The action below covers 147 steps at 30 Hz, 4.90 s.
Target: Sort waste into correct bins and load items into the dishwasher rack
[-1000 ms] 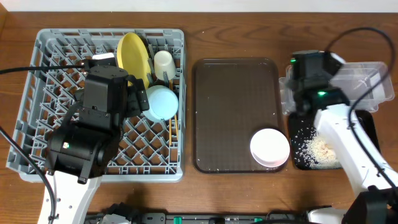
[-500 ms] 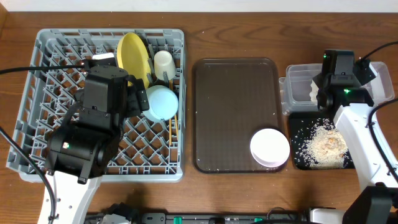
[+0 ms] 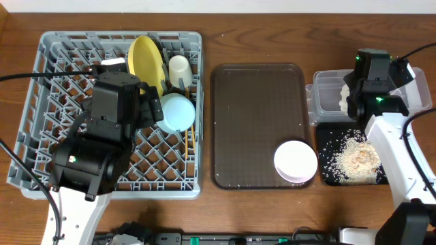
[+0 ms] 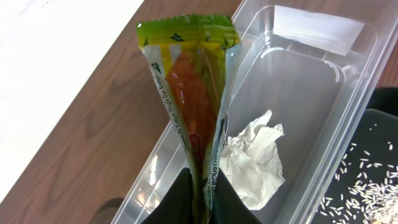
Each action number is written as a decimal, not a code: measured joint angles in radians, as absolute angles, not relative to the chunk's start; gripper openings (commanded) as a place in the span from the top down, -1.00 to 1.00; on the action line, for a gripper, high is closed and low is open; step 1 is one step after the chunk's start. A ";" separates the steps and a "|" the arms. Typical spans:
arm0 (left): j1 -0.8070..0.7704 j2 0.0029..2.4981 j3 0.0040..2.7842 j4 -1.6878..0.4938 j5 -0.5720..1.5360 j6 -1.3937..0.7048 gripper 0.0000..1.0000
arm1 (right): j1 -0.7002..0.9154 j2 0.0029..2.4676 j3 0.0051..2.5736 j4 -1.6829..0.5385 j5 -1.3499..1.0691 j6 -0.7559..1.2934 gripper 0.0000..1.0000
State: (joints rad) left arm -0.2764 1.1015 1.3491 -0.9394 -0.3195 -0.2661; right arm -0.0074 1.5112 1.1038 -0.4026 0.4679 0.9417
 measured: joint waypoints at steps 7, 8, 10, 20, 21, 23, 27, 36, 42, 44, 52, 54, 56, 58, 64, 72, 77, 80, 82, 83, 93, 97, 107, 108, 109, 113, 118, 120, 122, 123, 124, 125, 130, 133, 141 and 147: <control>-0.276 1.102 1.349 -0.939 -0.319 -0.266 -0.88 | -0.007 1.583 1.104 -0.367 0.467 0.999 -0.82; -0.276 1.102 1.349 -0.939 -0.319 -0.266 -0.88 | -0.008 1.591 1.104 -0.363 0.466 1.000 -0.98; -0.277 1.102 1.349 -0.939 -0.319 -0.266 -0.88 | -0.007 1.602 1.104 -0.361 0.466 1.004 -0.99; -0.277 1.102 1.349 -0.939 -0.319 -0.266 -0.88 | -0.007 1.569 1.103 -0.384 0.464 0.929 -0.98; -0.277 1.102 1.349 -0.939 -0.319 -0.266 -0.88 | -0.007 1.551 1.103 -0.398 0.464 0.908 -0.99; -0.277 1.102 1.349 -0.939 -0.319 -0.266 -0.88 | -0.007 1.505 1.103 -0.440 0.463 0.863 -0.99; -0.277 1.102 1.349 -0.939 -0.319 -0.266 -0.88 | -0.007 1.399 1.103 -0.569 0.457 0.801 -0.99; -0.277 1.102 1.349 -0.939 -0.319 -0.266 -0.88 | -0.007 1.354 1.103 -0.763 0.434 0.764 -0.99; -0.276 1.102 1.349 -0.939 -0.319 -0.266 -0.88 | -0.007 1.354 1.103 -0.773 0.423 0.759 -0.99; -0.277 1.102 1.349 -0.939 -0.319 -0.266 -0.88 | -0.007 1.354 1.103 -0.773 0.422 0.757 -0.99; -0.276 1.102 1.349 -0.939 -0.319 -0.266 -0.88 | -0.007 1.354 1.103 -0.773 0.420 0.757 -0.99; -0.276 1.102 1.349 -0.939 -0.319 -0.266 -0.88 | -0.007 1.354 1.103 -0.773 0.419 0.756 -0.98; -0.276 1.102 1.349 -0.939 -0.319 -0.266 -0.88 | -0.007 1.354 1.103 -0.773 0.419 0.756 -0.99; -0.277 1.102 1.349 -0.939 -0.319 -0.266 -0.88 | -0.007 1.354 1.103 -0.773 0.419 0.756 -0.99; -0.276 1.102 1.349 -0.939 -0.319 -0.266 -0.88 | -0.007 1.354 1.103 -0.773 0.419 0.756 -0.98; -0.276 1.102 1.349 -0.966 -0.191 -0.284 -0.88 | -0.007 1.354 1.103 -0.774 0.419 0.756 -0.99; -0.276 1.103 1.349 -1.019 0.094 -0.292 -0.88 | -0.007 1.354 1.103 -0.773 0.419 0.756 -0.99; -0.284 1.113 1.349 -1.071 0.252 -0.293 -0.88 | -0.007 1.354 1.103 -0.774 0.419 0.756 -0.99; -0.305 1.124 1.348 -1.118 0.319 -0.297 -0.88 | -0.007 1.354 1.103 -0.773 0.419 0.756 -0.99; -0.318 1.129 1.345 -1.136 0.341 -0.298 -0.88 | -0.007 1.354 1.103 -0.773 0.419 0.756 -0.99; -0.548 1.166 1.208 -1.108 0.428 -0.318 -0.88 | -0.007 1.354 1.103 -0.773 0.419 0.756 -0.98; -0.638 1.184 1.176 -1.029 0.437 -0.330 -0.88 | -0.007 1.354 1.103 -0.774 0.419 0.756 -0.99; -0.728 1.251 1.170 -0.768 0.446 -0.422 -0.26 | -0.007 1.354 1.103 -0.774 0.419 0.756 -0.99; -0.740 1.262 1.170 -0.751 0.446 -0.445 -0.21 | -0.007 1.354 1.103 -0.774 0.419 0.756 -0.98; -0.752 1.274 1.170 -0.734 0.446 -0.464 -0.18 | -0.007 1.354 1.103 -0.774 0.419 0.756 -0.98; -0.828 1.354 1.170 -0.649 0.447 -0.516 0.14 | -0.007 1.354 1.103 -0.774 0.419 0.756 -0.98; -0.927 1.489 1.169 -0.509 0.447 -0.577 0.60 | -0.007 1.354 1.103 -0.773 0.419 0.756 -0.99; -0.963 1.544 1.169 -0.440 0.446 -0.588 0.61 | -0.007 1.354 1.103 -0.774 0.419 0.756 -0.98; -0.995 1.594 1.169 -0.386 0.439 -0.594 0.63 | -0.007 1.354 1.103 -0.774 0.419 0.756 -0.98; -1.011 1.620 1.169 -0.365 0.430 -0.599 0.63 | -0.007 1.354 1.103 -0.774 0.419 0.756 -0.99; -1.028 1.643 1.169 -0.353 0.411 -0.600 0.63 | -0.007 1.354 1.103 -0.774 0.419 0.756 -0.99; -1.043 1.666 1.169 -0.347 0.387 -0.603 0.71 | -0.007 1.354 1.103 -0.774 0.419 0.756 -0.99; -1.098 1.762 1.169 -0.342 0.215 -0.614 0.83 | -0.007 1.354 1.103 -0.773 0.419 0.756 -0.99; -1.110 1.803 1.169 -0.335 0.101 -0.634 0.83 | -0.007 1.354 1.103 -0.774 0.419 0.756 -0.98; -1.110 1.840 1.169 -0.307 -0.059 -0.653 0.83 | -0.007 1.354 1.103 -0.774 0.419 0.756 -0.99; -1.110 1.851 1.169 -0.307 -0.142 -0.655 0.83 | -0.007 1.354 1.103 -0.774 0.419 0.756 -0.99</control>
